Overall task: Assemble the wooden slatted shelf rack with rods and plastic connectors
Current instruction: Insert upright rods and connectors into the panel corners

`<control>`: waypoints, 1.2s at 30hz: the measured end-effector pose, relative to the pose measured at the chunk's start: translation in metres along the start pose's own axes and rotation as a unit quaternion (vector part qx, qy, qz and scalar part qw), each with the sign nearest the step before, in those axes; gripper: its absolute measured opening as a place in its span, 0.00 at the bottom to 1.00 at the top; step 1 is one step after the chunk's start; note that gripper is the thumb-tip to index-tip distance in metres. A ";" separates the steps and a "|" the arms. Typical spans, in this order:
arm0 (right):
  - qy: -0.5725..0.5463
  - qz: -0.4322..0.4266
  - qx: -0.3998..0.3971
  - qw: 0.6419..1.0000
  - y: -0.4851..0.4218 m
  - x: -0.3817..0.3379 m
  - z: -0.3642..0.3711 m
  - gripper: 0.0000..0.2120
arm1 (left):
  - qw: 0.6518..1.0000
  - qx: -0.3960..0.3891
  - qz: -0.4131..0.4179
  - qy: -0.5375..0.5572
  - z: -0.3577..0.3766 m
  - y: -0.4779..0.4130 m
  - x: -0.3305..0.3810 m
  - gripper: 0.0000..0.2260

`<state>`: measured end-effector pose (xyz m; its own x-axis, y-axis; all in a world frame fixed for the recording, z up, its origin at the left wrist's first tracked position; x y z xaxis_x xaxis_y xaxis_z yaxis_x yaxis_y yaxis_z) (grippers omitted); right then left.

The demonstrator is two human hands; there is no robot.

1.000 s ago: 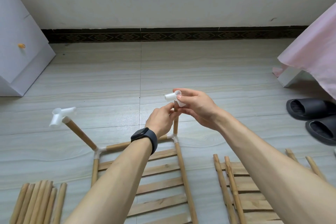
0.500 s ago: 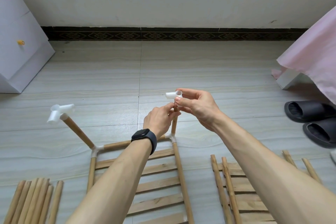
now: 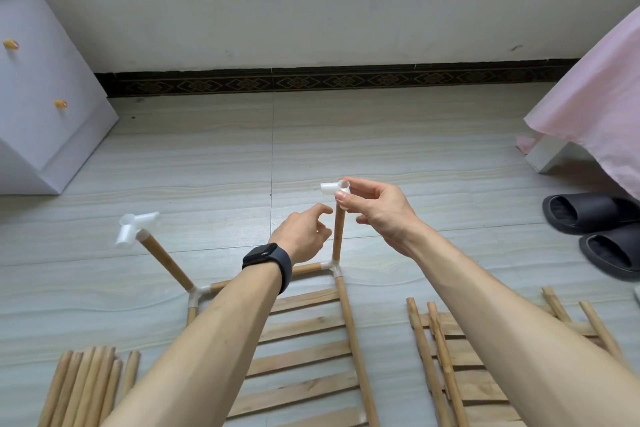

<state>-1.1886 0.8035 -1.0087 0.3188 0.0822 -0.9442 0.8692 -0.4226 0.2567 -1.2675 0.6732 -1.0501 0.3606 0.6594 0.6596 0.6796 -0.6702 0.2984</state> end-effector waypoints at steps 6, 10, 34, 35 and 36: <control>0.081 -0.005 0.076 0.994 0.037 -0.014 -0.018 0.32 | 0.998 -0.004 -0.015 -0.059 -0.056 0.085 -0.025 0.14; 0.036 -0.020 0.089 0.995 0.105 -0.024 -0.019 0.15 | 0.999 0.027 -0.038 -0.021 -0.096 0.173 -0.048 0.11; 0.108 0.012 0.129 0.986 0.282 0.064 0.035 0.13 | 0.899 0.241 -0.178 0.319 -0.033 0.371 -0.138 0.12; 0.110 0.010 0.119 0.987 0.278 0.064 0.035 0.13 | 0.900 0.247 -0.175 0.314 -0.034 0.369 -0.139 0.12; 0.112 0.011 0.113 0.987 0.276 0.066 0.034 0.12 | 0.901 0.251 -0.173 0.310 -0.034 0.367 -0.139 0.12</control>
<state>-0.9405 0.6617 -1.0074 0.4337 0.2584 -0.8632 0.7630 -0.6149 0.1993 -1.0896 0.3235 -1.0092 -0.2479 0.3783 0.8919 0.9421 -0.1206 0.3130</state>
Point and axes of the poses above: each hand's wrist, its own y-axis away from the middle knuckle, its own z-axis out of the palm, x = y × z, the point moved 7 cm from there along -y, towards the middle knuckle, and after that the axes turned 7 degrees about y, right-handed, at the moved point
